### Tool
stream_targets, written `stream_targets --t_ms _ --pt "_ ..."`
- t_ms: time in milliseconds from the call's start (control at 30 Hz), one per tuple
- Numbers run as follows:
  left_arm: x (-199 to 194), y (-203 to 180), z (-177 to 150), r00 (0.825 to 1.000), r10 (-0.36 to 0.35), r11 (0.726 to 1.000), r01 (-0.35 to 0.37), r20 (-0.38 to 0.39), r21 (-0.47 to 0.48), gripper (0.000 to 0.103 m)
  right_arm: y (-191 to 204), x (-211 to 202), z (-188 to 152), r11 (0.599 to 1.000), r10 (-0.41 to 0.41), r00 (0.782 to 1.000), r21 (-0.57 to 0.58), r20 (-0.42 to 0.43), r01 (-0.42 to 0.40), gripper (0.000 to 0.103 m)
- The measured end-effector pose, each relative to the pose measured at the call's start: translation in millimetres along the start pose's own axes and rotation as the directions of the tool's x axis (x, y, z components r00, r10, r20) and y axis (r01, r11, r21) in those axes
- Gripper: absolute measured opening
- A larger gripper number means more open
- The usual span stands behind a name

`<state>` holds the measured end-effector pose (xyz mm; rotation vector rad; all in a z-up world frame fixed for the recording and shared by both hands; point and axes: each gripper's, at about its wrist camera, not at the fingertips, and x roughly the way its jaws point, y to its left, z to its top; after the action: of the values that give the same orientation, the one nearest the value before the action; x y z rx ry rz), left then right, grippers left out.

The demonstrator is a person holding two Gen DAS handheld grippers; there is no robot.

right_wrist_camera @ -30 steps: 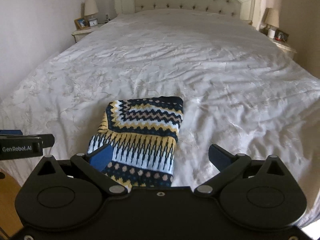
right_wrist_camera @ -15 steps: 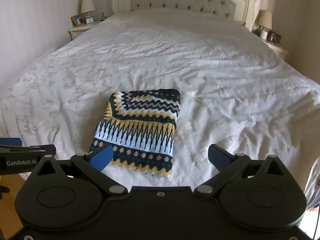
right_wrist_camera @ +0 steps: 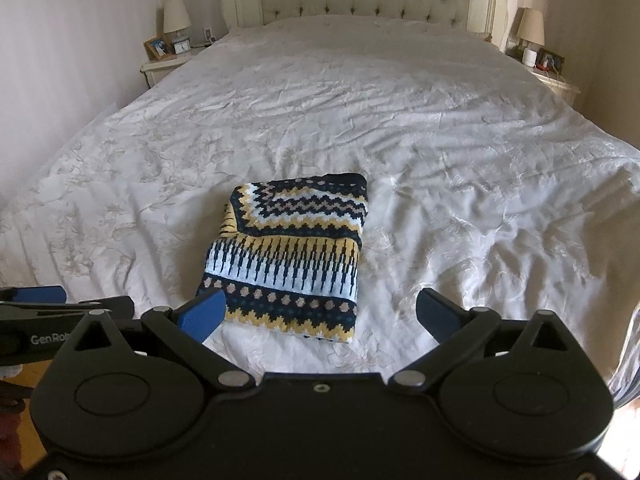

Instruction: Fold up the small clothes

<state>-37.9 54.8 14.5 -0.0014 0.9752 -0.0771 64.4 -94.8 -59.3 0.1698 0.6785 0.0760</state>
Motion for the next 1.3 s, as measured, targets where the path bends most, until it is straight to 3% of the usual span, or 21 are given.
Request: stream_targets --t_ms 1300 --pt "-1.8 -7.9 -4.2 0.999 -0.003 1.000 0.004 -0.042 0.011 0.078 -5.8 -9.1 -5.5 0.997 0.051 0.999 0.059 -0.002 -0.051 0.101"
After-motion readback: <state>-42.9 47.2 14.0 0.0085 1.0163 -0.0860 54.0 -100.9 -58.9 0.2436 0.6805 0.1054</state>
